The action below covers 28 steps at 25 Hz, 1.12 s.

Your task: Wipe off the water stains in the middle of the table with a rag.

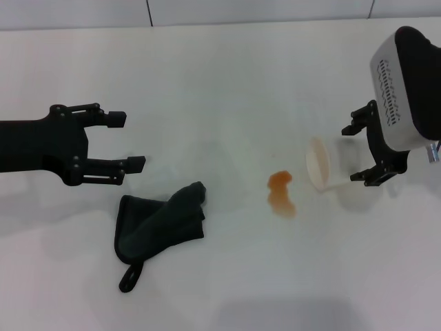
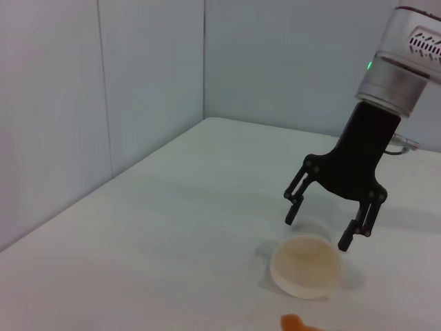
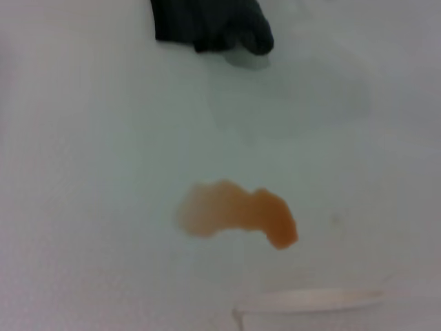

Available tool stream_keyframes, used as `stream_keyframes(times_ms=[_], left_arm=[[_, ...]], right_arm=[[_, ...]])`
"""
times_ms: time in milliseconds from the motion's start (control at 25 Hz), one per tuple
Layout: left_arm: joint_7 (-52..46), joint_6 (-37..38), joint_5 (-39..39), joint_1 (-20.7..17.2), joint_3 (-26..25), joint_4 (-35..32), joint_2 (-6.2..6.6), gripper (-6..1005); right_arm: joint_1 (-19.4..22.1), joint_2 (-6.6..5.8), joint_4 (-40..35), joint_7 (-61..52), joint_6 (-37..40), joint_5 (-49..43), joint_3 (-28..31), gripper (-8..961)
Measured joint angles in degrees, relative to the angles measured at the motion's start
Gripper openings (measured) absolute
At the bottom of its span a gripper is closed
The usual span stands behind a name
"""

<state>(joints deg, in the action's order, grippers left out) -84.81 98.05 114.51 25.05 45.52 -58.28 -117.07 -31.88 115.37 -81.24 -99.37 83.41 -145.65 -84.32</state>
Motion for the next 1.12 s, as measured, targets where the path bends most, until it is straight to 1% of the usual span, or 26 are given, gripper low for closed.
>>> stream_keyframes(times_ms=[320,600,1120], left_arm=[[0.1,0.0,0.0,0.1,0.0,0.0,-0.15,864],[0.2,-0.1,0.0,-0.2,0.0,0.0,-0.26,864],[0.3,0.0,0.0,-0.3,0.0,0.0,-0.35,864]], right_arm=[[-0.2,0.17,1.8,-0.4,-1.3,-0.2,-0.7,767],[-0.2,0.21,3.8,-1.2,-3.7,-0.2,-2.5,767],[0.0,0.34,4.6,-2.8,-4.7,-0.2,-3.5,767]])
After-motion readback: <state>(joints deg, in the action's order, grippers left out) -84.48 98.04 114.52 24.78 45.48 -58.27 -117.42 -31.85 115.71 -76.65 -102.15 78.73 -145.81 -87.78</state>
